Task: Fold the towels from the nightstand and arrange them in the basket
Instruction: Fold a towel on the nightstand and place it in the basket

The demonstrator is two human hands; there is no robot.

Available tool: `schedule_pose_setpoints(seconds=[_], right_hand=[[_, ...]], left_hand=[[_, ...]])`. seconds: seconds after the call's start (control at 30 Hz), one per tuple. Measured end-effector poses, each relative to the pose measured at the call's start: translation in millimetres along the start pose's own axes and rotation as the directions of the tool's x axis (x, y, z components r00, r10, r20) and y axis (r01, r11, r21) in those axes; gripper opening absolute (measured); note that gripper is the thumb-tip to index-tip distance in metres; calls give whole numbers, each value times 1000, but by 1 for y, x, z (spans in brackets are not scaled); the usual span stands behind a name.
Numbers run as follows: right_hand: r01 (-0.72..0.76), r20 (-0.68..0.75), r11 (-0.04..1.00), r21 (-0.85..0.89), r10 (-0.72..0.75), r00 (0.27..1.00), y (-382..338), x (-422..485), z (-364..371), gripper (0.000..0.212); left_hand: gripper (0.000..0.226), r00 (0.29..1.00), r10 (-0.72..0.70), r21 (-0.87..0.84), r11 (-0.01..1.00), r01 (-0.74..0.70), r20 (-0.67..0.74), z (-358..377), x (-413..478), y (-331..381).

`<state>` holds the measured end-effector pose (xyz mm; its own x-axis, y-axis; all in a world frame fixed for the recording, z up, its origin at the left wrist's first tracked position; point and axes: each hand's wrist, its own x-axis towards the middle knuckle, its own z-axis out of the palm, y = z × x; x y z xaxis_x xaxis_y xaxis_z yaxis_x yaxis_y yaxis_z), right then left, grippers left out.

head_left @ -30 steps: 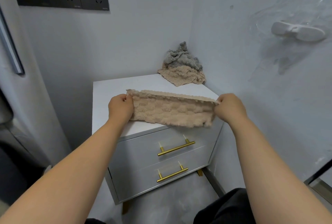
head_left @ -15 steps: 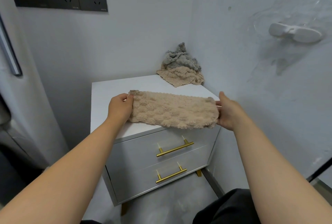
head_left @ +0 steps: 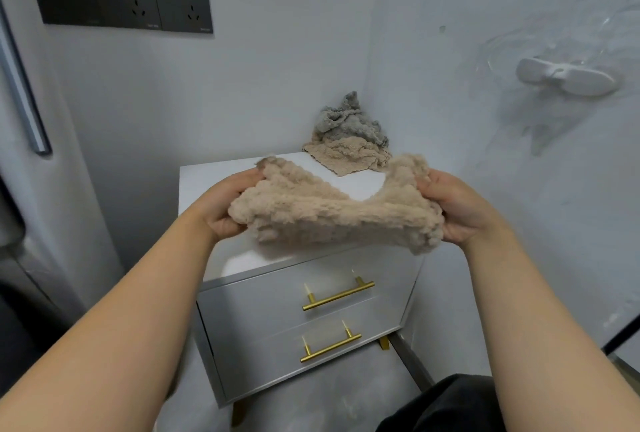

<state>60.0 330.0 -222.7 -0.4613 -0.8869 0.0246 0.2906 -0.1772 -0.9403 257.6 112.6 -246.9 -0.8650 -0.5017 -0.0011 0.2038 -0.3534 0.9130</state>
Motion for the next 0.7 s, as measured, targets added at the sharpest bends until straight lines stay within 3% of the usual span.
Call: schedule_pose_setpoints(seconds=[0.07,0.13,0.2,0.23,0.3,0.33,0.43,0.57,0.63,0.7], right_hand=[[46,66,998,35,-48,997,-8,-1,4,46],[67,5,998,22,-67,998,-13,7,7,37],[59,-247,970,-235,-118,962,-15,28,1,18],[32,-372,907,-420,-204,905,-15,41,-4,13],[-42,-483,739,-673,-396,781,-15,66,-11,13],[-65,-499,699,-712,-438,747,-18,77,-11,17],[-13,-519,703,-711,-512,685,-43,102,2,33],[242,-479,660,-711,-707,521,-96,120,22,44],[308,-476,657,-688,-729,493,-106,121,19,36],[356,-494,698,-621,-702,513,-99,120,12,28]], left_hand=[[23,985,80,-33,997,-76,150,4,-10,13],[24,979,124,12,992,-128,164,6,-9,23],[11,994,104,14,994,-104,19,10,2,35],[20,994,81,65,995,-76,-79,11,12,40],[24,945,127,251,967,-50,-301,9,37,43],[26,904,187,350,936,-45,-384,7,50,46],[34,782,396,519,848,-110,-481,9,83,64],[34,629,625,561,755,-339,-462,34,101,112],[32,597,690,601,696,-393,-410,41,102,124],[27,616,686,576,701,-420,-387,42,99,121]])
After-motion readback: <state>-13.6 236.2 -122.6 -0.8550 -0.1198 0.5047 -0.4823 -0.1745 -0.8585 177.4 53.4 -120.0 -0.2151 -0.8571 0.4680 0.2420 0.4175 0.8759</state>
